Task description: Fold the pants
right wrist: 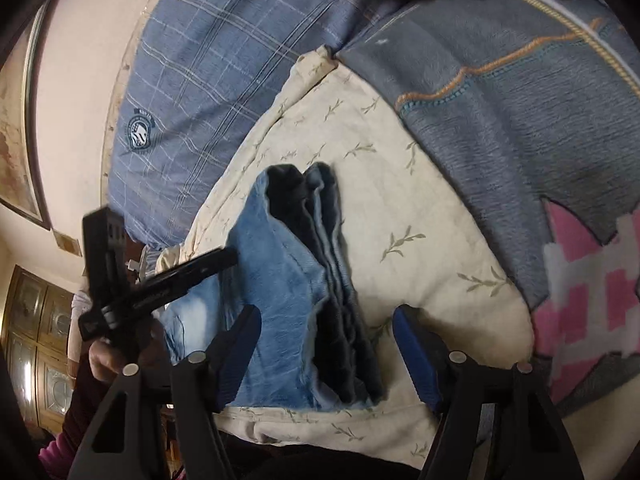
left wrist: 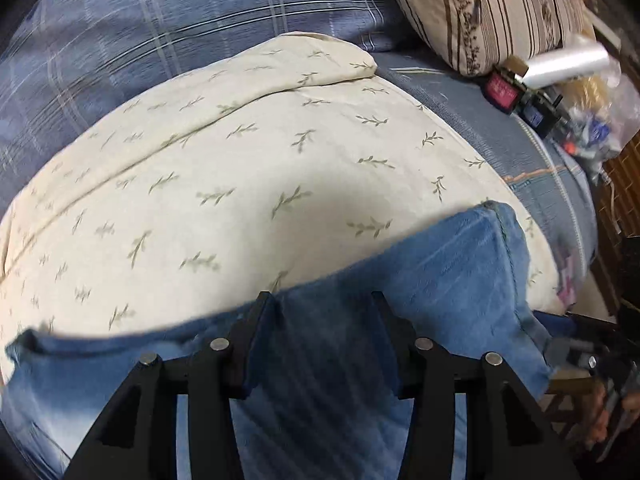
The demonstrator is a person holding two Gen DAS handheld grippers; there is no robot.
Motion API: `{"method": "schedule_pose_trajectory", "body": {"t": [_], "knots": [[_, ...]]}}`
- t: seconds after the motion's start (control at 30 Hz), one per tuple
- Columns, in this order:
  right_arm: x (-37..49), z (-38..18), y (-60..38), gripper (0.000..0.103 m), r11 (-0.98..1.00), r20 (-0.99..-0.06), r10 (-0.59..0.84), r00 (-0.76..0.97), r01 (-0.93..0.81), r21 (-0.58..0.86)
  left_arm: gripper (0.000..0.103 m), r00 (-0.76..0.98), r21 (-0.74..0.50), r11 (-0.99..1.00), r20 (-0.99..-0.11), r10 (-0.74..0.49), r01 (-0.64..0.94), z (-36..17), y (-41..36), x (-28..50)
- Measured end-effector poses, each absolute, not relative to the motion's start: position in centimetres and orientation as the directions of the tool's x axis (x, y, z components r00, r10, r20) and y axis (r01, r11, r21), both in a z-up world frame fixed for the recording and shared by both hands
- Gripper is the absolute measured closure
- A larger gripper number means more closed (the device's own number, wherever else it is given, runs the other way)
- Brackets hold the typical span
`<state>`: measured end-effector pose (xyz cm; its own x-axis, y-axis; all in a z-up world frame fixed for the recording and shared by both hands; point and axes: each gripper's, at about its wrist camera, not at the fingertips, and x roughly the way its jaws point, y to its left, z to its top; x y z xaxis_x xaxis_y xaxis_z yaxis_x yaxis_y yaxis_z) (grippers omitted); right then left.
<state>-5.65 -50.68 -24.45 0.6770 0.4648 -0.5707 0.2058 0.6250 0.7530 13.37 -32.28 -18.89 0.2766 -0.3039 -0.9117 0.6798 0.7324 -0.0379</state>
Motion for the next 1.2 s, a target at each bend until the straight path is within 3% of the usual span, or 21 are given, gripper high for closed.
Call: {"method": "schedule_pose_trajectory", "body": {"t": [0.07, 0.17, 0.27, 0.4, 0.67, 0.73, 0.77, 0.8, 1.2], "knots": [[-5.6, -24.3, -50.7, 0.036, 0.63, -0.581, 0.46, 0.672, 0.214, 0.747, 0.046, 0.289, -0.022, 0.724, -0.908, -0.303, 0.689, -19.1, -33.0, 13.6], [-5.3, -24.2, -50.4, 0.071, 0.627, -0.581, 0.495, 0.646, 0.198, 0.753, 0.043, 0.282, -0.032, 0.731, -0.91, -0.303, 0.682, -19.4, -33.7, 14.0], [-5.1, -23.9, -49.8, 0.071, 0.673, -0.608, 0.47, 0.64, 0.187, 0.716, 0.043, 0.285, -0.04, 0.73, -0.905, -0.315, 0.682, -19.1, -33.5, 13.9], [-5.6, -23.9, -50.1, 0.072, 0.65, -0.579, 0.478, 0.661, 0.178, 0.739, 0.044, 0.299, -0.093, 0.726, -0.87, -0.392, 0.682, -16.5, -31.0, 12.8], [-4.8, -25.2, -49.7, 0.069, 0.634, -0.583, 0.477, 0.658, 0.201, 0.746, 0.043, 0.282, -0.024, 0.735, -0.915, -0.29, 0.677, -19.5, -28.8, 11.6], [-5.1, -24.4, -49.3, 0.075, 0.652, -0.583, 0.458, 0.671, 0.193, 0.734, 0.042, 0.288, -0.02, 0.737, -0.913, -0.289, 0.675, -19.4, -29.1, 11.7], [-5.2, -24.2, -49.3, 0.089, 0.642, -0.579, 0.458, 0.675, 0.2, 0.741, 0.042, 0.281, -0.028, 0.739, -0.914, -0.291, 0.673, -19.1, -29.1, 11.8], [-5.4, -23.7, -49.4, 0.091, 0.627, -0.565, 0.461, 0.684, 0.2, 0.753, 0.043, 0.269, -0.052, 0.742, -0.913, -0.306, 0.668, -18.7, -29.0, 12.0], [-4.3, -16.2, -43.3, 0.092, 0.664, -0.519, 0.476, 0.71, 0.097, 0.742, 0.043, 0.331, -0.147, 0.791, -0.852, -0.406, 0.593, -12.9, -19.1, 11.3]]}}
